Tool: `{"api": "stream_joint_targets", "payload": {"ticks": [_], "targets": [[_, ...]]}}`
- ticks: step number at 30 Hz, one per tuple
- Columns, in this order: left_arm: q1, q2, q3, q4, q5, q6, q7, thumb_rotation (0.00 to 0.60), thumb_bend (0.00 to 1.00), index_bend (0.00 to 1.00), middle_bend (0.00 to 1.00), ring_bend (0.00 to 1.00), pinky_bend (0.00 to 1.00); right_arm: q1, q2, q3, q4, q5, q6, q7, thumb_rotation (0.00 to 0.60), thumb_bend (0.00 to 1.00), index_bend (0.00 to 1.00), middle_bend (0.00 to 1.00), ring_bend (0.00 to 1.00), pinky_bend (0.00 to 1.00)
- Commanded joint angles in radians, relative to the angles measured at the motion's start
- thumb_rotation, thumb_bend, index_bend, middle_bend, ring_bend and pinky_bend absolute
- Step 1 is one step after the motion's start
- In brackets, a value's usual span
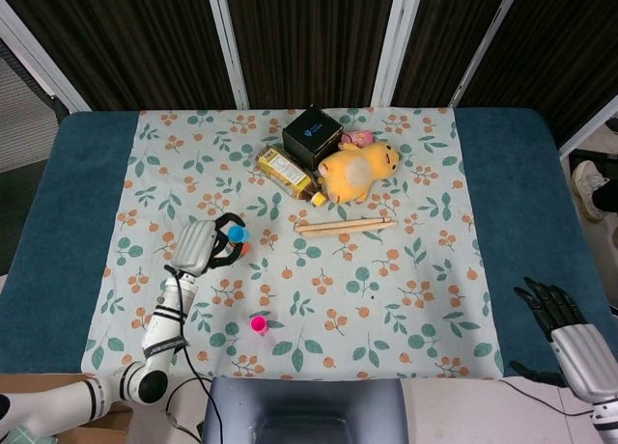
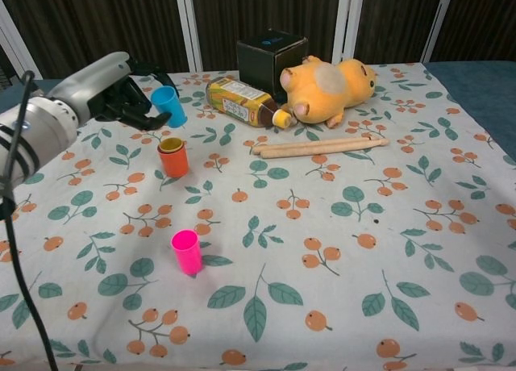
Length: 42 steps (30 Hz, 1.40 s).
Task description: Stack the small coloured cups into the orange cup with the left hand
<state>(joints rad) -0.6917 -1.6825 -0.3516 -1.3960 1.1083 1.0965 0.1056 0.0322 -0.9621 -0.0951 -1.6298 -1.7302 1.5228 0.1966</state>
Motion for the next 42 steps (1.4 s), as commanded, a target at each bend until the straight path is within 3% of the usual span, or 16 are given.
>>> {"api": "stream_joint_targets", "payload": {"ticks": [1, 9, 30, 32, 37, 39, 42], "targets": [[-0.043, -0.058, -0.025, 0.076, -0.044, -0.002, 0.038, 0.6, 0.39, 0.59, 1.0, 1.0, 1.0, 0.002, 0.003, 0.001, 0.001, 0.003, -0.003, 0.005, 0.6, 0.12, 0.0, 0.0, 0.0, 0.0], [-0.062, -0.098, -0.014, 0.17, -0.067, -0.038, 0.026, 0.6, 0.39, 0.59, 1.0, 1.0, 1.0, -0.003, 0.01, 0.005, 0.006, 0.009, 0.009, 0.024, 0.6, 0.12, 0.0, 0.0, 0.0, 0.0], [-0.054, -0.091, 0.016, 0.208, -0.07, -0.065, 0.027, 0.6, 0.39, 0.58, 1.0, 1.0, 1.0, -0.005, 0.006, 0.005, 0.007, 0.006, 0.007, 0.016, 0.6, 0.12, 0.0, 0.0, 0.0, 0.0], [-0.05, -0.085, 0.021, 0.205, -0.078, -0.077, 0.031, 0.6, 0.39, 0.54, 1.0, 1.0, 1.0, -0.005, 0.006, 0.004, 0.006, 0.005, 0.007, 0.014, 0.6, 0.12, 0.0, 0.0, 0.0, 0.0], [-0.045, -0.06, 0.028, 0.174, -0.111, -0.11, 0.053, 0.6, 0.38, 0.07, 1.0, 1.0, 1.0, -0.006, 0.004, 0.005, 0.005, 0.005, 0.008, 0.01, 0.6, 0.12, 0.0, 0.0, 0.0, 0.0], [-0.042, -0.048, 0.028, 0.152, -0.117, -0.113, 0.056, 0.6, 0.37, 0.0, 1.0, 1.0, 1.0, -0.006, 0.004, 0.004, 0.005, 0.004, 0.008, 0.008, 0.6, 0.12, 0.0, 0.0, 0.0, 0.0], [-0.039, -0.042, 0.029, 0.139, -0.111, -0.105, 0.053, 0.6, 0.37, 0.0, 1.0, 1.0, 1.0, -0.006, 0.003, 0.004, 0.006, 0.003, 0.008, 0.007, 0.6, 0.12, 0.0, 0.0, 0.0, 0.0]]}}
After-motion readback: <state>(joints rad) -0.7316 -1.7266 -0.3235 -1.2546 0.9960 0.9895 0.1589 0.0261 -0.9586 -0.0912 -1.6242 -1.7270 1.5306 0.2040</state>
